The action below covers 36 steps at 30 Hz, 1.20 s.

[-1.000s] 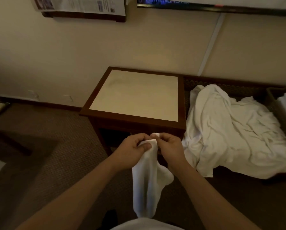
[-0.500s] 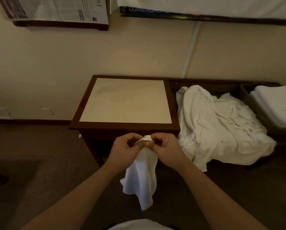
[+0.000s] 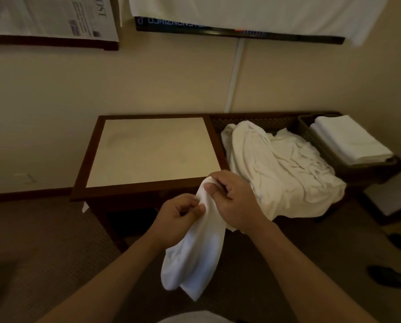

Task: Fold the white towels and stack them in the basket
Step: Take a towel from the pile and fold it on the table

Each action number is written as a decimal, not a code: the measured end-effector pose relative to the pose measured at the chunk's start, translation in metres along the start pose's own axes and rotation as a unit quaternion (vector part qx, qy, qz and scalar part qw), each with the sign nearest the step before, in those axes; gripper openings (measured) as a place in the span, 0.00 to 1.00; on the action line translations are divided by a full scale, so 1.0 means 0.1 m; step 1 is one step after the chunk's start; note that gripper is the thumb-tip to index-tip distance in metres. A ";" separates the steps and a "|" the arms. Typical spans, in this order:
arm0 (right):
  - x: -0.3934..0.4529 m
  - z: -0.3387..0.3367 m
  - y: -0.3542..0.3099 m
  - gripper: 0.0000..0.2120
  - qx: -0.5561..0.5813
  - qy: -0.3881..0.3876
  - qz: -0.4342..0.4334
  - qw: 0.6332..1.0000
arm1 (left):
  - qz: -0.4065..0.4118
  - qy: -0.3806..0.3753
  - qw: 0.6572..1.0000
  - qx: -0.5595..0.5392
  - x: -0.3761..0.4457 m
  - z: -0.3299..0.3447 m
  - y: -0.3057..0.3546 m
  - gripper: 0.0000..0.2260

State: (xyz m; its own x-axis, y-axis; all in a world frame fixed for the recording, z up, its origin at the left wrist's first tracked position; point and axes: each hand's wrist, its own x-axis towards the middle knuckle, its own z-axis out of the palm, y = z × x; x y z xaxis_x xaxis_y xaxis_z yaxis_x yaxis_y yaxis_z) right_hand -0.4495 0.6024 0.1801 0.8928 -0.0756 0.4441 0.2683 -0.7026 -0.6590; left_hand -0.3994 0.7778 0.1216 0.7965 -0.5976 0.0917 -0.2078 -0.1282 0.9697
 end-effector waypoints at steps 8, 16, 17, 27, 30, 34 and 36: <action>0.05 -0.10 -0.19 0.06 -0.011 0.083 -0.036 0.996 | 0.002 -0.026 0.982 0.190 -0.06 0.08 -0.41 0.09; 0.13 -0.41 -0.23 0.05 0.066 0.143 0.049 0.986 | -0.129 -0.088 0.964 0.215 -0.19 0.06 -0.85 0.07; 0.14 -0.45 -0.21 0.07 0.077 0.152 0.066 0.983 | -0.133 -0.045 0.971 0.194 -0.18 0.06 -0.81 0.07; 0.11 -0.45 -0.02 0.39 -0.194 -0.339 0.084 0.916 | 0.111 0.046 0.979 0.165 0.09 0.16 0.13 0.10; 0.09 -0.42 0.23 0.12 -0.270 -0.359 0.102 0.887 | 0.131 0.073 0.966 0.211 0.12 0.00 0.09 0.13; 0.21 -0.74 0.19 0.07 -0.075 -0.146 0.159 0.973 | -0.039 0.053 0.938 0.341 -0.05 -0.35 -0.46 0.20; 0.32 -0.76 -0.01 0.11 -0.003 -0.049 0.106 0.993 | -0.141 -0.020 0.899 0.413 -0.16 -0.34 -0.77 0.15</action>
State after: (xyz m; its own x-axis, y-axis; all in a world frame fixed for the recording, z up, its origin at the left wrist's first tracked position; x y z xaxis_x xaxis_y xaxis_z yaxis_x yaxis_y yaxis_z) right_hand -0.4487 0.5469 0.2412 0.9602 -0.1527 0.2340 0.0685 -0.6833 -0.7269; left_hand -0.3771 0.8241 0.0535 0.8664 -0.4743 -0.1562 -0.3643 -0.8144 0.4518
